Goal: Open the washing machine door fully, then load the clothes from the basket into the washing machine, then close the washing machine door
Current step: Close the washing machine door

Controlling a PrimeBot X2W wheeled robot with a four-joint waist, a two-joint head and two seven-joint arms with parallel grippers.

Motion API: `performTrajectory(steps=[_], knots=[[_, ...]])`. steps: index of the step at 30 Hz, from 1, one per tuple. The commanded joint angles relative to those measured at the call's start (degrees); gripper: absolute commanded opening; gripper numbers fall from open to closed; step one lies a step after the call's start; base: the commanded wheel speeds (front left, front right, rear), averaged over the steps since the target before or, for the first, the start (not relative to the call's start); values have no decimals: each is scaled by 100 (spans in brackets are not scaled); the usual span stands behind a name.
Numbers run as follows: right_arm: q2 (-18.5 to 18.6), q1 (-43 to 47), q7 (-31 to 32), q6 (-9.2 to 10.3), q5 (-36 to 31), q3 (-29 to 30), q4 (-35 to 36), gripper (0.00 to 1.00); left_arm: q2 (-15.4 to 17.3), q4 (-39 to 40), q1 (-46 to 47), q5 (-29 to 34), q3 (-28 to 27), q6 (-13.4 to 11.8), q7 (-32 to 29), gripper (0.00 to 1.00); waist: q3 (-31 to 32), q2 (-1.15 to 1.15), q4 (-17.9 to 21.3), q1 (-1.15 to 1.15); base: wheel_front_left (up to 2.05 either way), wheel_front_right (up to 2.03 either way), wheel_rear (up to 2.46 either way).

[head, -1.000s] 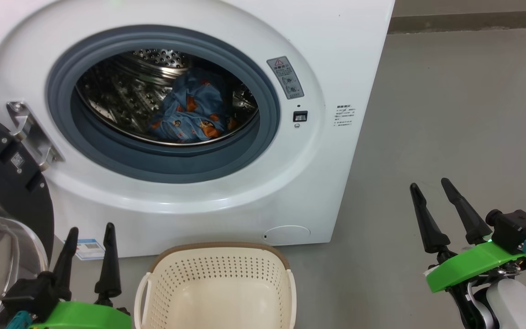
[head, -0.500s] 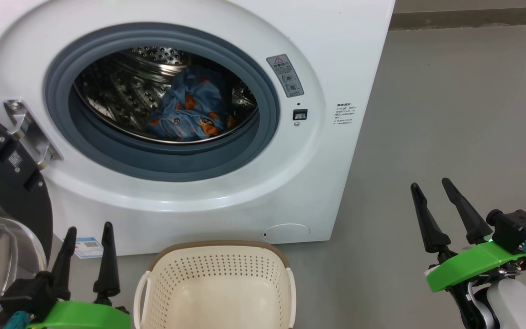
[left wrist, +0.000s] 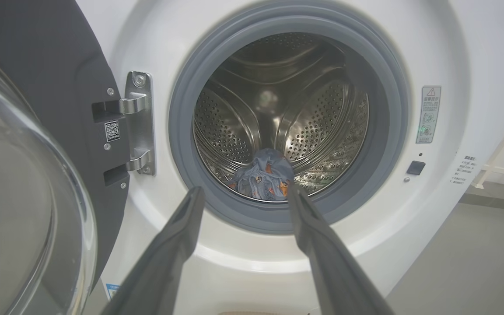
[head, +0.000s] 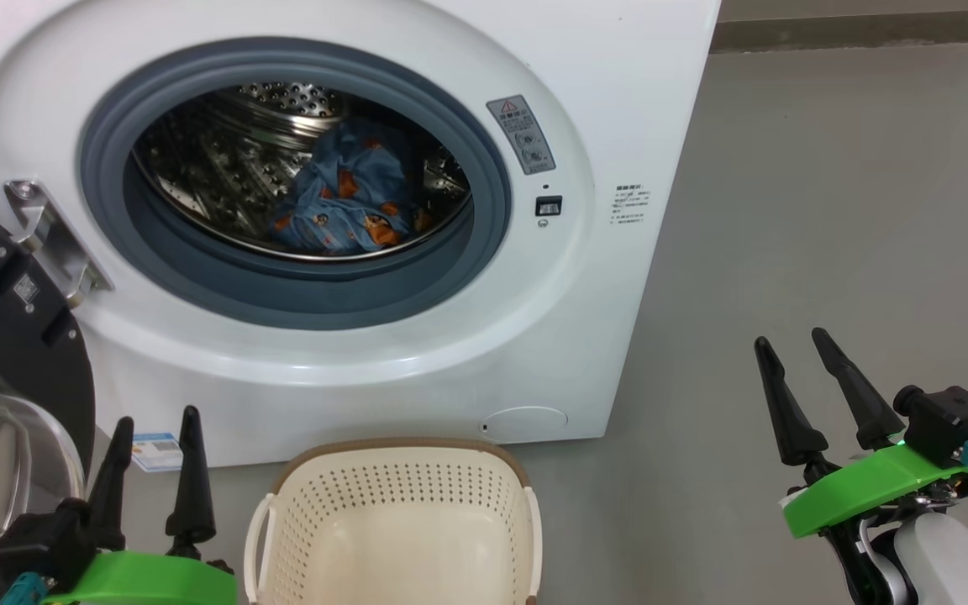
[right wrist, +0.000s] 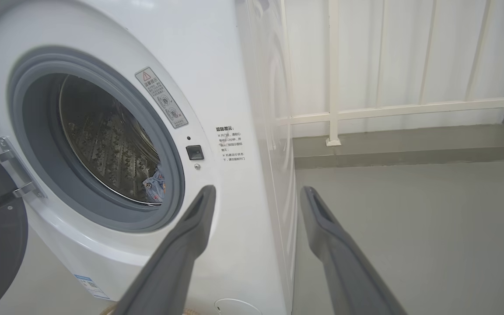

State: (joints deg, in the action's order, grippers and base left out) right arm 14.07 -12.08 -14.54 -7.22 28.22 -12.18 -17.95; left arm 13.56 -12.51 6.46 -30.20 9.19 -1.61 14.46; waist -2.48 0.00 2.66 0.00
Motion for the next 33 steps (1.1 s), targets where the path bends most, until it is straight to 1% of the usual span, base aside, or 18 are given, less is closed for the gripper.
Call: performTrajectory(steps=[1,11,16,33], knots=[[40,-55,-46,-26,-4,-58,111,100,120,158,108,-31,-232,15,51,100,-4,0,5,0,-110,110,0],[23,-49,-46,-26,0,-43,103,100,117,128,120,0,-230,22,52,100,0,0,4,0,-156,156,0],[18,-36,-46,-26,5,-43,108,100,110,114,125,14,-218,22,52,100,4,0,-7,0,-98,98,0],[47,-40,-46,-26,26,-66,81,100,74,82,120,40,-202,18,53,100,10,0,-15,0,-9,9,0]])
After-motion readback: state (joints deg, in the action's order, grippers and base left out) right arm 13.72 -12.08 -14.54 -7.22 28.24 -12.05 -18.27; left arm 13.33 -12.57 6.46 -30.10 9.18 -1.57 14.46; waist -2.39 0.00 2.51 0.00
